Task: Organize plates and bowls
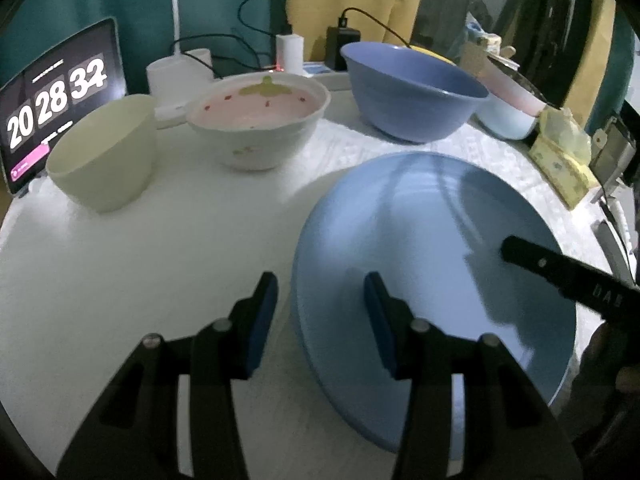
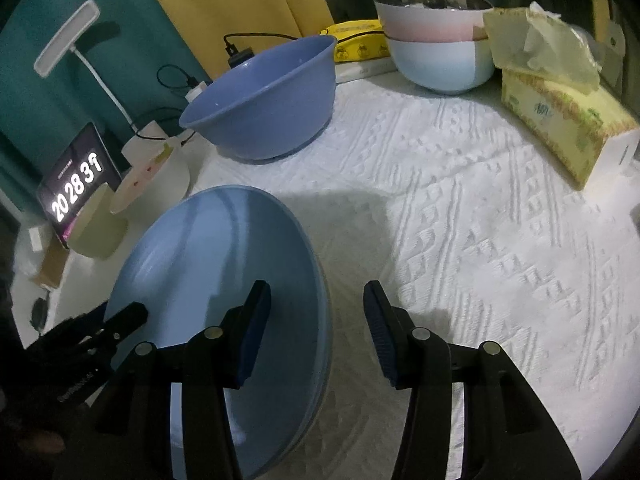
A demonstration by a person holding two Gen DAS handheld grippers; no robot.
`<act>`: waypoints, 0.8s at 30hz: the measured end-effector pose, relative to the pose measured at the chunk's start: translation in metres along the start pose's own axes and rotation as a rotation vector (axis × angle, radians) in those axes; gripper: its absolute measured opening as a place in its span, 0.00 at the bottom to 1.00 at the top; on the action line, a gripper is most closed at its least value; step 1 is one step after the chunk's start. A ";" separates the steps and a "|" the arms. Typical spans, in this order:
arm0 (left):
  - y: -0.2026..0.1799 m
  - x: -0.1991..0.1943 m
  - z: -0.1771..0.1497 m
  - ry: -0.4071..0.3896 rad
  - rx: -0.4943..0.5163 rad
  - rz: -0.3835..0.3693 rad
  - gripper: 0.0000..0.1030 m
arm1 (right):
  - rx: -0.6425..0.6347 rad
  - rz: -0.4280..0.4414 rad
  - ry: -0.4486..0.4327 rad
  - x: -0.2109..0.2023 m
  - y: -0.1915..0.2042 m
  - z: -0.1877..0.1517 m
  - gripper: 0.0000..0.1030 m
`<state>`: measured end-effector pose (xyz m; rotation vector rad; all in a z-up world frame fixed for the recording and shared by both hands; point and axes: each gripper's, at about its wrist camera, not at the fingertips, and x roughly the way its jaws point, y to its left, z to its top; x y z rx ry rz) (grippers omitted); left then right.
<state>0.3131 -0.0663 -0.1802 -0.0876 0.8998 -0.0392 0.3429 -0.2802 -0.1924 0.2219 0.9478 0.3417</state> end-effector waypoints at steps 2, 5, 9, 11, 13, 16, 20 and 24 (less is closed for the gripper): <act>-0.002 0.001 0.000 0.001 0.008 -0.021 0.44 | -0.017 0.040 0.001 0.002 0.006 -0.004 0.47; -0.005 0.000 0.001 0.004 0.020 -0.031 0.42 | -0.016 0.030 -0.019 0.001 0.007 -0.006 0.47; -0.004 -0.001 0.000 0.006 0.024 -0.034 0.40 | -0.004 0.020 -0.014 0.001 0.009 -0.005 0.44; -0.003 -0.003 -0.002 0.009 0.018 -0.035 0.40 | -0.006 0.012 -0.013 0.000 0.013 -0.006 0.44; -0.002 -0.006 -0.003 0.004 0.019 -0.034 0.40 | -0.012 0.003 -0.015 -0.001 0.016 -0.008 0.44; 0.000 -0.013 -0.006 -0.013 0.027 -0.024 0.40 | -0.019 -0.012 -0.018 -0.004 0.019 -0.010 0.43; 0.006 -0.024 -0.009 -0.042 0.016 -0.015 0.40 | -0.043 -0.028 -0.030 -0.010 0.029 -0.011 0.40; 0.012 -0.032 -0.010 -0.064 0.013 -0.003 0.40 | -0.064 -0.039 -0.039 -0.015 0.040 -0.011 0.34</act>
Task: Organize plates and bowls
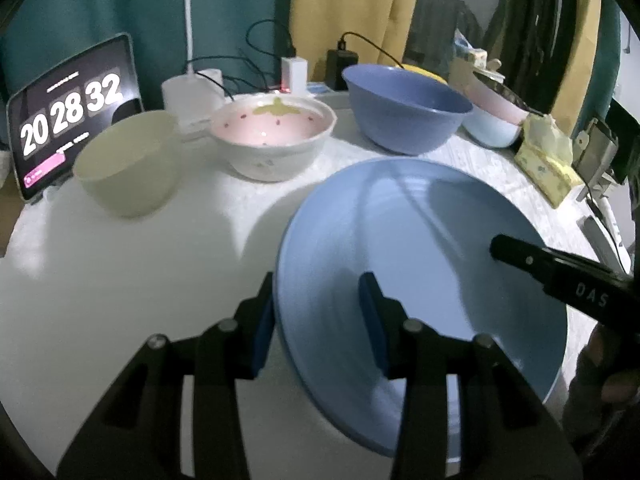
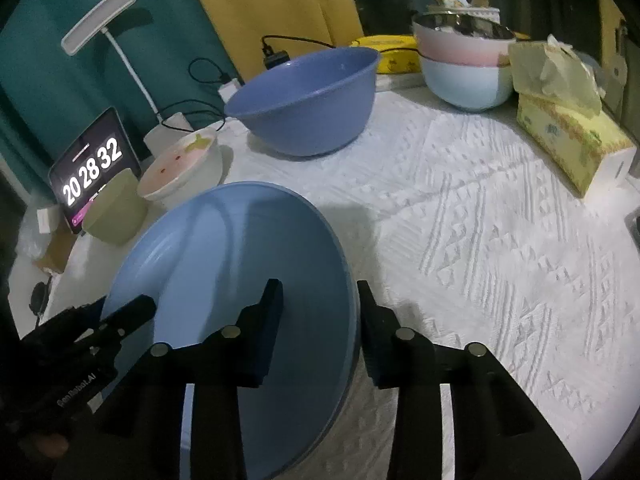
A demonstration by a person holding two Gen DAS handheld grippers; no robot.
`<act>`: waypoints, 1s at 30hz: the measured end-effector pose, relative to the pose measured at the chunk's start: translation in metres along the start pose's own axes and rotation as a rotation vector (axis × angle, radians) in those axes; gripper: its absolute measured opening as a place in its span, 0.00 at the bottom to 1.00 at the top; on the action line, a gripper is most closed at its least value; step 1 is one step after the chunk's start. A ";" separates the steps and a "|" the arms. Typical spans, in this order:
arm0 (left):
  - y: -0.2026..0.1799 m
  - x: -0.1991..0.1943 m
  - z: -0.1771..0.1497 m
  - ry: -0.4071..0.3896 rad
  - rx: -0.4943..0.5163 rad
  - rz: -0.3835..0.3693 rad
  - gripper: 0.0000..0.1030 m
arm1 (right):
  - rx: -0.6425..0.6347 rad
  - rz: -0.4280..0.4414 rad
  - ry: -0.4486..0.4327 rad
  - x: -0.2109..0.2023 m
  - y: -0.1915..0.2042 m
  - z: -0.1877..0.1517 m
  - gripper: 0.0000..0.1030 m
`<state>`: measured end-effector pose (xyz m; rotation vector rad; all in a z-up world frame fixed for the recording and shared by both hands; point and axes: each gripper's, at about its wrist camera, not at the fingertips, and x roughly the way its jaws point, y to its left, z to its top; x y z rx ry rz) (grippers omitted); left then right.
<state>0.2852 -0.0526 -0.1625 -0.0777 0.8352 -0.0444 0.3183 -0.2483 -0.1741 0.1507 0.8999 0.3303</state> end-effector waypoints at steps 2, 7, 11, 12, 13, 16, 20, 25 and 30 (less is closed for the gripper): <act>0.004 0.000 -0.001 0.002 -0.003 0.000 0.40 | -0.006 0.000 0.001 0.000 0.004 -0.001 0.34; 0.013 -0.005 -0.005 -0.001 -0.022 0.004 0.40 | 0.002 0.008 0.013 0.001 0.010 -0.004 0.33; 0.023 -0.008 -0.008 -0.002 -0.039 0.009 0.40 | -0.001 0.023 0.028 0.002 0.018 -0.006 0.32; 0.026 -0.009 -0.009 -0.003 -0.043 0.010 0.40 | -0.005 0.024 0.029 0.002 0.020 -0.006 0.32; 0.029 -0.010 -0.010 -0.003 -0.050 0.012 0.40 | -0.011 0.027 0.030 0.002 0.024 -0.006 0.32; 0.040 -0.014 -0.014 -0.005 -0.068 0.020 0.40 | -0.025 0.034 0.036 0.004 0.034 -0.006 0.32; 0.054 -0.018 -0.019 -0.009 -0.085 0.030 0.40 | -0.047 0.043 0.046 0.007 0.050 -0.007 0.32; 0.076 -0.024 -0.025 -0.019 -0.127 0.043 0.40 | -0.085 0.054 0.059 0.011 0.072 -0.006 0.32; 0.095 -0.030 -0.032 -0.026 -0.156 0.057 0.40 | -0.111 0.065 0.072 0.014 0.091 -0.006 0.32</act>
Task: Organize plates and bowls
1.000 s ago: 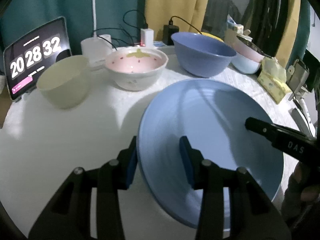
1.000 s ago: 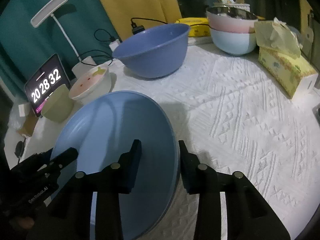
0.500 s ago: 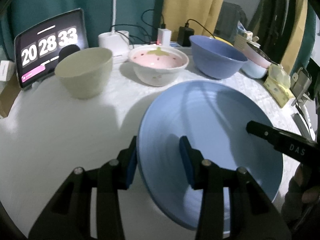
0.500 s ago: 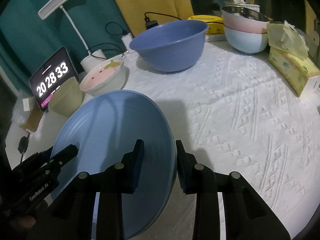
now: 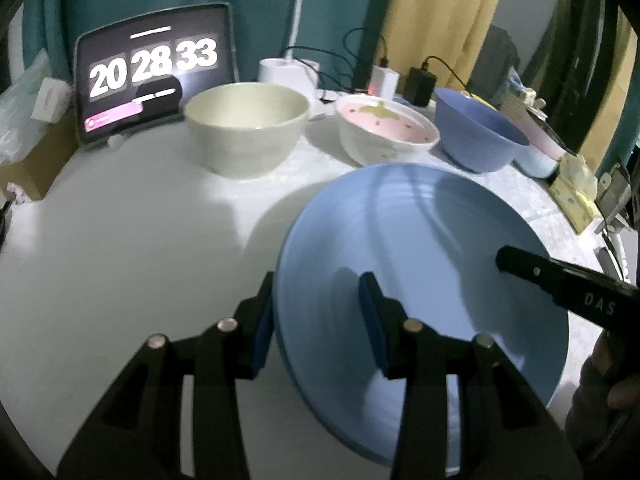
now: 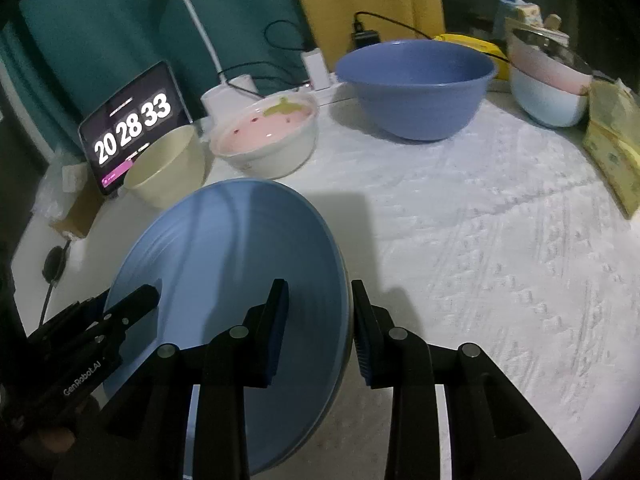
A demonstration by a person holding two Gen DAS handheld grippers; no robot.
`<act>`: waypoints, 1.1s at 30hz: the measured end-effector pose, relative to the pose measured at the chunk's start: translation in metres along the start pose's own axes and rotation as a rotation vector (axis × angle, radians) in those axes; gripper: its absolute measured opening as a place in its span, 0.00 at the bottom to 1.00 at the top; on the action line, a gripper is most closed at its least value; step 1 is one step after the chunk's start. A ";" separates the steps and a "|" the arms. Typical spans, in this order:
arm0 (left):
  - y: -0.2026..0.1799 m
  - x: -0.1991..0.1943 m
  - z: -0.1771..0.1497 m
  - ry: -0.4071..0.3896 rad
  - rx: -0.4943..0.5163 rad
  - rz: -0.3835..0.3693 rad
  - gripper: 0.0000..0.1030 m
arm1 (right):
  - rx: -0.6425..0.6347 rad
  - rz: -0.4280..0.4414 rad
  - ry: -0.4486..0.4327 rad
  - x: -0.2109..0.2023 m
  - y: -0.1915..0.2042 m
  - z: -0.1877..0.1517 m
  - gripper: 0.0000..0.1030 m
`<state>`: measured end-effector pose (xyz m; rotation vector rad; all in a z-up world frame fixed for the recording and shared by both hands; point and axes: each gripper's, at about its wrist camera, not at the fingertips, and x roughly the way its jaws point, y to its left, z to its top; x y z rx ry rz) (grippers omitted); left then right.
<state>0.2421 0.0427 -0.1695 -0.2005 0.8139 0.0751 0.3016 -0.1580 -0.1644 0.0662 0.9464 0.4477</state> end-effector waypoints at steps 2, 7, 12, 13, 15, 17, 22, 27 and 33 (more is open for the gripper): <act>0.008 -0.002 -0.001 -0.002 -0.011 0.006 0.40 | -0.014 0.005 0.004 0.002 0.010 0.001 0.32; 0.024 -0.006 -0.003 -0.008 -0.033 0.024 0.40 | -0.035 0.020 0.016 0.010 0.028 0.001 0.32; 0.041 -0.009 -0.005 -0.008 -0.055 0.045 0.40 | -0.052 0.036 0.025 0.017 0.043 0.000 0.32; 0.043 -0.009 -0.005 -0.008 -0.060 0.049 0.40 | -0.057 0.040 0.025 0.018 0.046 0.001 0.32; 0.049 -0.011 -0.006 -0.011 -0.066 0.062 0.40 | -0.066 0.051 0.030 0.021 0.053 0.001 0.32; 0.055 -0.012 -0.007 -0.009 -0.073 0.071 0.40 | -0.070 0.062 0.036 0.026 0.059 0.002 0.32; 0.064 -0.014 -0.010 -0.007 -0.090 0.094 0.40 | -0.085 0.083 0.049 0.034 0.072 0.002 0.32; 0.070 -0.013 -0.011 0.004 -0.100 0.108 0.40 | -0.085 0.097 0.059 0.040 0.078 0.003 0.32; 0.072 -0.012 -0.013 0.009 -0.100 0.118 0.40 | -0.069 0.111 0.072 0.048 0.078 0.001 0.33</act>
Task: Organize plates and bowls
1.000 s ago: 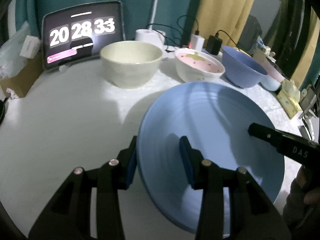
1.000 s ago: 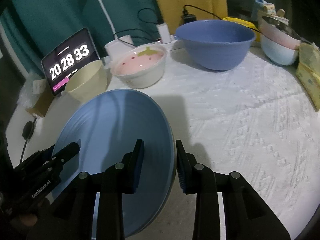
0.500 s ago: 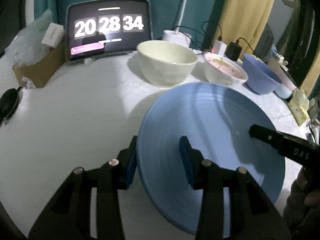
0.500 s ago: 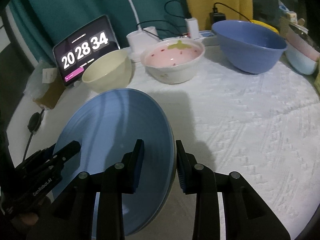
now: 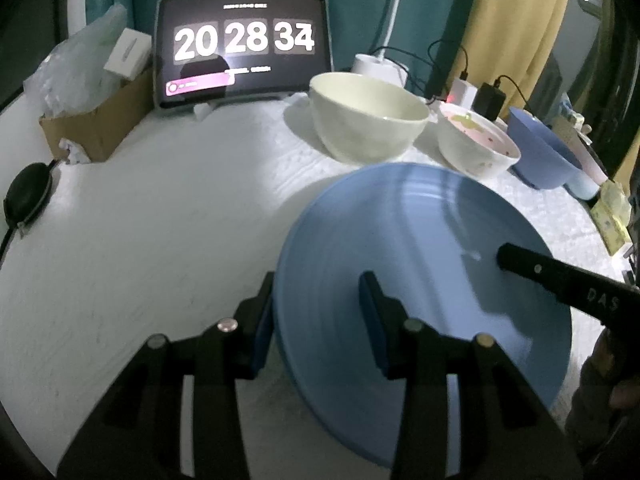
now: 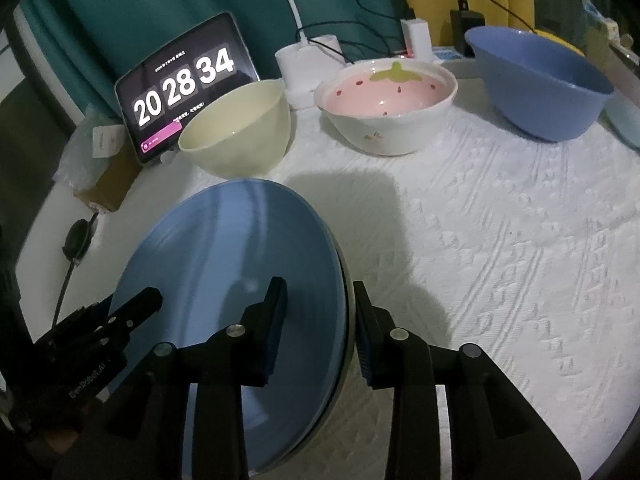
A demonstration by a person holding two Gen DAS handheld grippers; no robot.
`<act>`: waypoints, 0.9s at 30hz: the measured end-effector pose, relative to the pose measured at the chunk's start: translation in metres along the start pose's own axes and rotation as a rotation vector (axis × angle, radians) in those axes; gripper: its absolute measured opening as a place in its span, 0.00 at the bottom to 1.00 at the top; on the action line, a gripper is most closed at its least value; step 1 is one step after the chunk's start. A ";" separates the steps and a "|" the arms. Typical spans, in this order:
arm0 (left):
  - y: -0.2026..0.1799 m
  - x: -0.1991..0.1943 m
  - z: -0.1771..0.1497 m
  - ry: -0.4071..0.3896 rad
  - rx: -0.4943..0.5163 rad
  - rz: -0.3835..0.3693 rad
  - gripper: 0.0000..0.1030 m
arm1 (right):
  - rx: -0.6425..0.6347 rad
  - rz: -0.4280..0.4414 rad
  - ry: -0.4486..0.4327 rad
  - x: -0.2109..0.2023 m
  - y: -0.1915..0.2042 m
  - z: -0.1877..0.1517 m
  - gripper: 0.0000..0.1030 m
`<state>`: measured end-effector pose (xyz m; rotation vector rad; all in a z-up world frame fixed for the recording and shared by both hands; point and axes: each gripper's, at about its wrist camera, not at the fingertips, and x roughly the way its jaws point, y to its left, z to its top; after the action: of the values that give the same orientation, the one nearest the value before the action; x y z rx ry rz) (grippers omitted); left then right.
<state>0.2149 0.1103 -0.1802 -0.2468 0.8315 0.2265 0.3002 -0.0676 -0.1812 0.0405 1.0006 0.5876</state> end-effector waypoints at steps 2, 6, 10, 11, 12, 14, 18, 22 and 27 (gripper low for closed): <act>-0.001 0.000 0.000 -0.001 0.001 0.002 0.40 | 0.000 -0.002 0.000 0.001 0.000 0.000 0.34; -0.001 0.000 0.000 -0.004 0.008 0.008 0.40 | 0.009 0.001 0.007 0.003 -0.002 0.000 0.34; -0.002 0.001 0.001 0.007 -0.002 0.002 0.40 | 0.015 -0.002 0.014 0.005 -0.003 0.000 0.35; -0.002 0.001 0.001 0.012 -0.007 -0.001 0.41 | 0.019 -0.002 0.018 0.005 -0.004 0.000 0.35; -0.003 0.002 0.002 0.020 -0.010 -0.003 0.41 | 0.026 -0.001 0.025 0.006 -0.006 0.000 0.35; -0.005 0.002 0.002 0.028 -0.007 0.015 0.41 | 0.044 0.008 0.034 0.007 -0.009 -0.001 0.35; -0.005 -0.002 0.004 0.016 -0.014 0.051 0.44 | 0.032 0.006 0.021 0.003 -0.008 -0.002 0.35; 0.004 -0.009 0.007 0.014 -0.054 0.076 0.45 | 0.031 -0.004 -0.006 -0.006 -0.012 -0.001 0.46; 0.001 -0.025 0.011 -0.028 -0.054 0.099 0.46 | 0.039 -0.021 -0.044 -0.021 -0.022 0.000 0.50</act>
<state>0.2059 0.1117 -0.1540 -0.2529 0.8117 0.3448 0.3014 -0.0970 -0.1713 0.0771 0.9687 0.5458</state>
